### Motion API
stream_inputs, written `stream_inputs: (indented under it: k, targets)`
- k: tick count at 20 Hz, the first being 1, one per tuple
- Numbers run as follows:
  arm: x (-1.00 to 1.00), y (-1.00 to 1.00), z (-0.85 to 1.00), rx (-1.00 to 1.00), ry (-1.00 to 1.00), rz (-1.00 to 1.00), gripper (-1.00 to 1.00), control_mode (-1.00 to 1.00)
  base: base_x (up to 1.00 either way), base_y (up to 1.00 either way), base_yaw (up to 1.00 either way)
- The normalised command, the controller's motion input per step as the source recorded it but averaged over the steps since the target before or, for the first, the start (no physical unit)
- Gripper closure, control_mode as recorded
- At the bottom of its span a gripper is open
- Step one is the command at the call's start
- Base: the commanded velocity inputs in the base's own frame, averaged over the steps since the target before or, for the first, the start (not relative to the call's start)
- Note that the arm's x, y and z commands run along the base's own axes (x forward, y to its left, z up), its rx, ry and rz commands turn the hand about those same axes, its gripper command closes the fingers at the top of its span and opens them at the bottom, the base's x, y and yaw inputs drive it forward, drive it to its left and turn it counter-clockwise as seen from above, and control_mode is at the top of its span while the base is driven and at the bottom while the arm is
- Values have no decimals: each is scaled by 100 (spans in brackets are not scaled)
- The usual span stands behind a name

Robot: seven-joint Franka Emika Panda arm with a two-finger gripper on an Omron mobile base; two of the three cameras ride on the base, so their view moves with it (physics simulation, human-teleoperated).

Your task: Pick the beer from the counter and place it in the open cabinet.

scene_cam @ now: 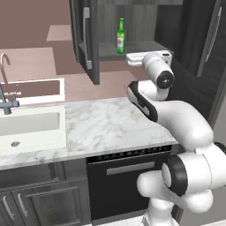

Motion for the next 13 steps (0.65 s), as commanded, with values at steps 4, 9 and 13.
stream_inputs:
  k: [4,9,13]
  targets:
    - [-100,-24,-100,0,-4,-13,-100,-100,0,0,0]
    - [-100,0,-100,-12,-1,-7,-100,-100,0,0,0]
    - [-100,0,-100,-11,0,-5,-100,-100,0,0,0]
